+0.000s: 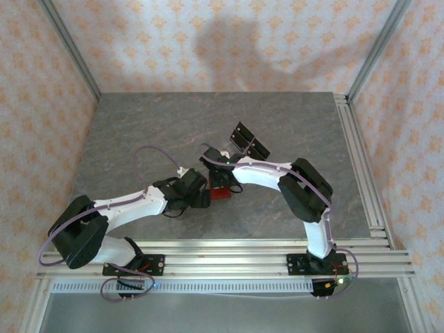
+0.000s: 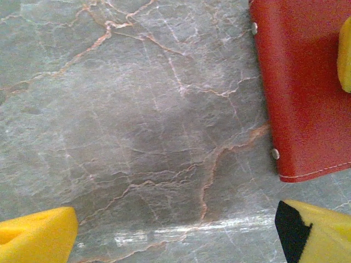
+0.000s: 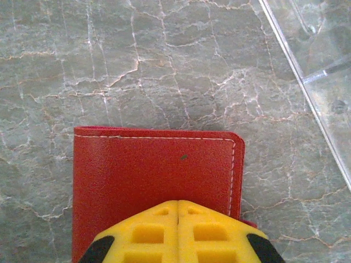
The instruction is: Put the credit cards into the card holder
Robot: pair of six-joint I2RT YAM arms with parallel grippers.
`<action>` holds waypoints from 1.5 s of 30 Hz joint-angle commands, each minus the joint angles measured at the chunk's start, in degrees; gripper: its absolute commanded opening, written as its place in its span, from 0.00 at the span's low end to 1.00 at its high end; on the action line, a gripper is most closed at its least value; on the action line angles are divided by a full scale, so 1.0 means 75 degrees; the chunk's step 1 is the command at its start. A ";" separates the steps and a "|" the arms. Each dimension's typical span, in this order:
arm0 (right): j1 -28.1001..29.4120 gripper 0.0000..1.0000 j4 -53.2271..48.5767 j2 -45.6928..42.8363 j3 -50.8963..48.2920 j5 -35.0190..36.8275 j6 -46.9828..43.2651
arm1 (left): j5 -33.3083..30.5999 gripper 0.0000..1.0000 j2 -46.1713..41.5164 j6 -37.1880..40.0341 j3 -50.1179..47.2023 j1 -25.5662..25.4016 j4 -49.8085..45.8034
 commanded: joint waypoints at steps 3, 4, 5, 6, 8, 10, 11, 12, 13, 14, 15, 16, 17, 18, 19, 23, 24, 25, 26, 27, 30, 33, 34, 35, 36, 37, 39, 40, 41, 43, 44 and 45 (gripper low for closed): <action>0.0430 0.00 -0.1404 0.1539 -0.0362 -0.0237 -0.0224 | -0.0517 0.94 -0.0175 -0.0192 -0.0041 0.0059 -0.0483; 0.0504 0.00 -0.1502 0.1638 -0.0271 -0.0199 -0.0256 | -0.0514 0.94 -0.0195 -0.0194 -0.0066 0.0061 -0.0483; 0.0547 0.00 -0.1581 0.1726 -0.0182 -0.0203 -0.0285 | -0.0533 0.94 -0.0201 -0.0206 -0.0061 0.0063 -0.0483; 0.0578 0.00 -0.1614 0.1797 -0.0128 -0.0261 -0.0297 | -0.0528 0.94 -0.0197 -0.0217 -0.0059 0.0068 -0.0485; 0.0584 0.00 -0.1608 0.1919 -0.0080 -0.0475 -0.0306 | -0.0536 0.94 -0.0190 -0.0229 -0.0062 0.0058 -0.0484; 0.0596 0.00 -0.1575 0.2011 -0.0028 -0.0736 -0.0342 | -0.0526 0.94 -0.0174 -0.0251 -0.0071 0.0057 -0.0472; 0.0597 0.00 -0.1606 0.2081 0.0023 -0.0892 -0.0377 | -0.0523 0.94 -0.0166 -0.0253 -0.0072 0.0058 -0.0471; 0.0594 0.00 -0.1635 0.2155 0.0063 -0.1018 -0.0416 | -0.0527 0.94 -0.0156 -0.0253 -0.0081 0.0062 -0.0462; 0.0596 0.00 -0.1664 0.2256 0.0128 -0.1145 -0.0473 | -0.0524 0.94 -0.0140 -0.0265 -0.0093 0.0060 -0.0460; 0.0594 0.00 -0.1704 0.2364 0.0202 -0.1292 -0.0542 | -0.0508 0.94 -0.0137 -0.0265 -0.0110 0.0061 -0.0436; 0.0594 0.00 -0.1725 0.2453 0.0259 -0.1422 -0.0585 | -0.0516 0.94 -0.0125 -0.0265 -0.0108 0.0066 -0.0425; 0.0597 0.00 -0.1718 0.2535 0.0293 -0.1579 -0.0611 | -0.0512 0.94 -0.0113 -0.0265 -0.0110 0.0062 -0.0434; 0.0584 0.00 -0.1670 0.2589 0.0291 -0.1773 -0.0640 | -0.0505 0.94 -0.0096 -0.0253 -0.0094 0.0060 -0.0436; 0.0582 0.00 -0.1629 0.2634 0.0291 -0.1948 -0.0635 | -0.0513 0.94 -0.0069 -0.0256 -0.0082 0.0058 -0.0444; 0.0579 0.00 -0.1560 0.2642 0.0272 -0.2123 -0.0607 | -0.0510 0.94 -0.0052 -0.0241 -0.0064 0.0064 -0.0449; 0.0517 0.00 -0.1339 0.2331 0.0065 -0.2306 -0.0475 | -0.0498 0.94 -0.0008 -0.0218 -0.0035 0.0060 -0.0436; 0.0498 0.00 -0.1321 0.2220 0.0025 -0.2310 -0.0464 | -0.0497 0.94 0.0001 -0.0218 -0.0029 0.0066 -0.0426; 0.0464 0.02 -0.1320 0.2093 -0.0001 -0.2301 -0.0459 | -0.0503 0.94 0.0029 -0.0209 -0.0013 0.0058 -0.0425; 0.0430 0.03 -0.1313 0.1953 -0.0004 -0.2307 -0.0465 | -0.0503 0.94 0.0059 -0.0206 0.0003 0.0059 -0.0431; 0.0414 0.03 -0.1327 0.1851 0.0008 -0.2290 -0.0462 | -0.0493 0.94 0.0082 -0.0195 0.0028 0.0060 -0.0417; 0.0329 0.05 -0.1464 0.1545 0.0181 -0.2216 -0.0505 | -0.0474 0.94 0.0194 -0.0183 0.0104 0.0058 -0.0405; 0.0235 0.11 -0.1613 0.1229 0.0407 -0.2069 -0.0544 | -0.0463 0.94 0.0279 -0.0183 0.0170 0.0063 -0.0381; 0.0191 0.13 -0.1666 0.1133 0.0515 -0.2023 -0.0565 | -0.0468 0.94 0.0313 -0.0183 0.0191 0.0065 -0.0385; 0.0148 0.15 -0.1725 0.1047 0.0622 -0.1992 -0.0588 | -0.0462 0.94 0.0341 -0.0171 0.0221 0.0065 -0.0379; 0.0112 0.17 -0.1759 0.0976 0.0723 -0.1968 -0.0608 | -0.0446 0.94 0.0356 -0.0171 0.0240 0.0061 -0.0381; 0.0073 0.20 -0.1815 0.0903 0.0859 -0.1928 -0.0622 | -0.0447 0.94 0.0379 -0.0161 0.0257 0.0059 -0.0380; 0.0013 0.24 -0.1940 0.0773 0.1147 -0.1877 -0.0667 | -0.0448 0.94 0.0414 -0.0148 0.0281 0.0065 -0.0378; -0.0011 0.26 -0.2012 0.0704 0.1309 -0.1856 -0.0703 | -0.0434 0.94 0.0426 -0.0147 0.0291 0.0062 -0.0373; -0.0033 0.27 -0.2073 0.0646 0.1463 -0.1833 -0.0737 | -0.0434 0.94 0.0439 -0.0147 0.0299 0.0067 -0.0367; -0.0053 0.30 -0.2211 0.0546 0.1737 -0.1781 -0.0798 | -0.0439 0.94 0.0455 -0.0148 0.0294 0.0061 -0.0366; -0.0059 0.31 -0.2320 0.0497 0.1865 -0.1759 -0.0845 | -0.0444 0.94 0.0467 -0.0147 0.0315 0.0058 -0.0359; -0.0071 0.31 -0.2387 0.0446 0.1955 -0.1730 -0.0875 | -0.0424 0.94 0.0485 -0.0148 0.0321 0.0058 -0.0357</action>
